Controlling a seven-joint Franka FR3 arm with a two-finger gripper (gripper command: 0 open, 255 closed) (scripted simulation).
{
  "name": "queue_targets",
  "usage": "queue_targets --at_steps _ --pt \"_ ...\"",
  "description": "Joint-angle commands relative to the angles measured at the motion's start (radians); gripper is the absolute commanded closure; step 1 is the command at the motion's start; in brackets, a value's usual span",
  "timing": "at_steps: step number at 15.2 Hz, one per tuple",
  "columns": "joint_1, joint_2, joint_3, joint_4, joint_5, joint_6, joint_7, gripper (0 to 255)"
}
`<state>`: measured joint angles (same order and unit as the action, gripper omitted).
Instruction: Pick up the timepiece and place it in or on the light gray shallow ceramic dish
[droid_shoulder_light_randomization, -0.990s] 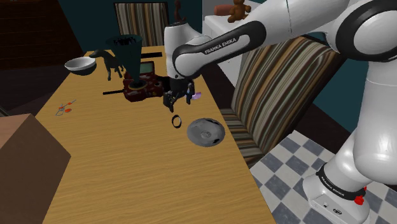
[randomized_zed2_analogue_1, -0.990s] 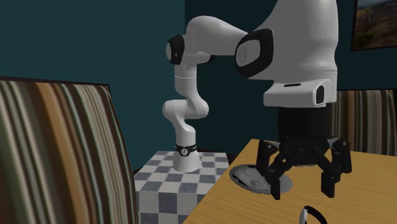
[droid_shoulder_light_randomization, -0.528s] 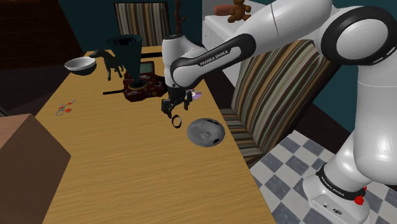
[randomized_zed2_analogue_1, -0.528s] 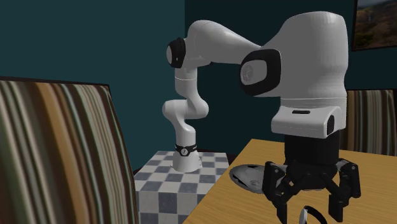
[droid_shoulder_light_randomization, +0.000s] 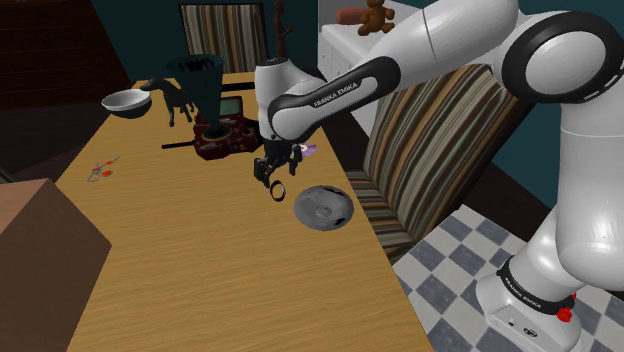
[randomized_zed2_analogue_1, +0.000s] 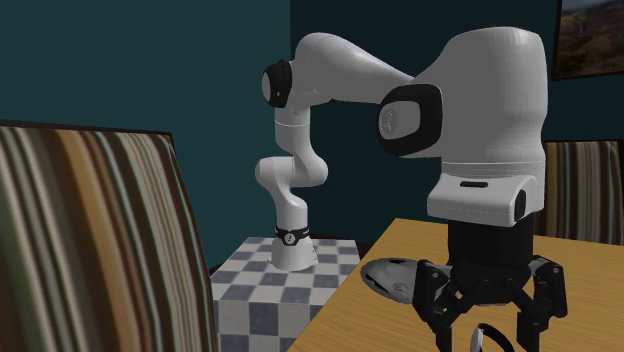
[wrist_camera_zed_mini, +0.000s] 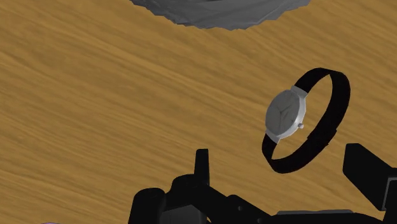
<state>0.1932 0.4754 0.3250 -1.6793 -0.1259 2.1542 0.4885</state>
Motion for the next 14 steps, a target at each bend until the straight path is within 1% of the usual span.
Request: queue_targets --at_steps 1,10,14 --pt "0.000 0.000 0.000 0.000 0.000 0.000 0.000 255" --pt "0.000 0.000 0.000 0.000 0.000 0.000 0.000 255" --pt "-0.003 -0.023 0.005 0.021 0.009 -0.043 -0.004 255"
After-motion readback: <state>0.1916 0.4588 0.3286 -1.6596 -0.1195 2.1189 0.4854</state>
